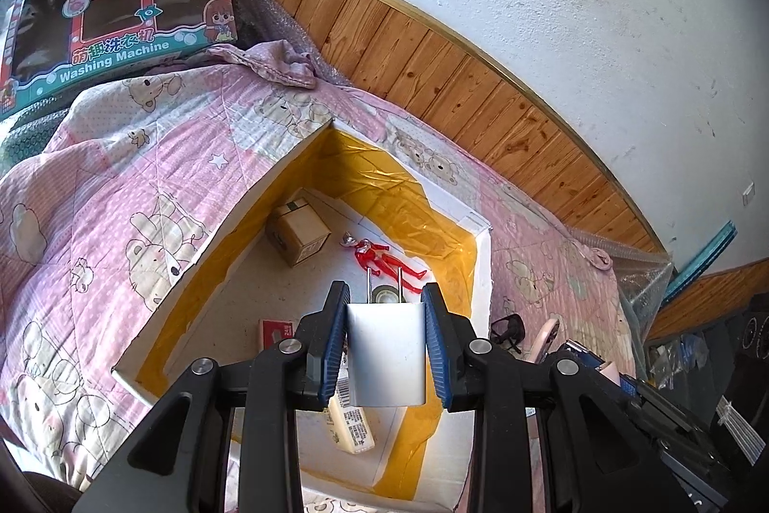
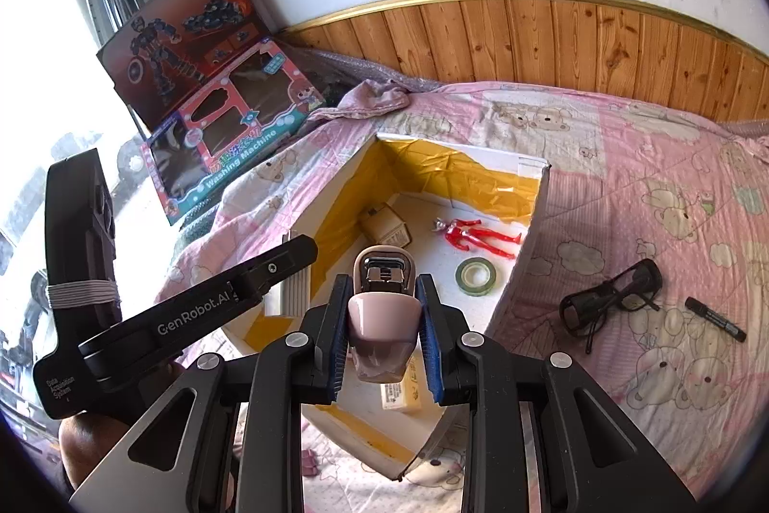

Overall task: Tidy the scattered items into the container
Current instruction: 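Open both tools to drop the charger cube and stapler into the box, then move both tools back toward the black glasses and marker on the quilt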

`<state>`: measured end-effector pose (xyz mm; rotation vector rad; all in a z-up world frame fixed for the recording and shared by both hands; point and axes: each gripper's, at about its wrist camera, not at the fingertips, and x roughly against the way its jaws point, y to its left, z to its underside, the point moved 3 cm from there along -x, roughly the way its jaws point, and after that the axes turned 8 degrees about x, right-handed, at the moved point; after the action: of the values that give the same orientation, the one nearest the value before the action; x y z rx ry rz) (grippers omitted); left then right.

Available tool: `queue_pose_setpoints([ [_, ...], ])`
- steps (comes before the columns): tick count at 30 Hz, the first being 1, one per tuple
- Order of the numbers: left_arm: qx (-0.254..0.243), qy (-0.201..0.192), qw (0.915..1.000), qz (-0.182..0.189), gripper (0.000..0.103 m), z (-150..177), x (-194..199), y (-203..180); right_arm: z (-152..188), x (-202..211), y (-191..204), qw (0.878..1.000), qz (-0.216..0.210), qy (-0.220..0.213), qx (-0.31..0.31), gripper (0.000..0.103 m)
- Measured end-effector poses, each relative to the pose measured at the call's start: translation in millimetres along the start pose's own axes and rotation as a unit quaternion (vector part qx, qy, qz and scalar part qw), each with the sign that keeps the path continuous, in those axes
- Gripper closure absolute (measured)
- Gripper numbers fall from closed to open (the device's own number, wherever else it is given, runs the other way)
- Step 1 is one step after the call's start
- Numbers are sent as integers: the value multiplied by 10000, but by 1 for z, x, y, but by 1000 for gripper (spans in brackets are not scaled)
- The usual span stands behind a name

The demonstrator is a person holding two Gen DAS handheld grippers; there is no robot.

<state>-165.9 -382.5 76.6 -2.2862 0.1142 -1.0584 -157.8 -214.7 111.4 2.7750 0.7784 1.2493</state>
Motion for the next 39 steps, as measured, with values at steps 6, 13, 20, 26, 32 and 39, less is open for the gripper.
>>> queue_pose_setpoints([
  [6,66,53,9998,-157,71,-11,-13,5,-21,-25,-7,9999,-66,137,-34,76],
  [13,71,319,9985,-436,71,-21,-40,9,-41,-69,-25,9983,-182,527,-184,76],
  [20,-37,512,9954,-803,71,-27,-70,14,-56,-119,-40,9945,-325,915,-392,75],
  [26,49,987,9890,-1102,63,-29,-109,37,-57,-145,-53,9927,-194,1093,-471,65],
  [32,-202,504,9940,-949,61,-28,-68,21,-47,-89,-49,9964,-518,551,-373,64],
  [39,-933,99,9900,-1050,61,7,-22,-19,8,-13,-24,9976,-656,-61,223,64],
])
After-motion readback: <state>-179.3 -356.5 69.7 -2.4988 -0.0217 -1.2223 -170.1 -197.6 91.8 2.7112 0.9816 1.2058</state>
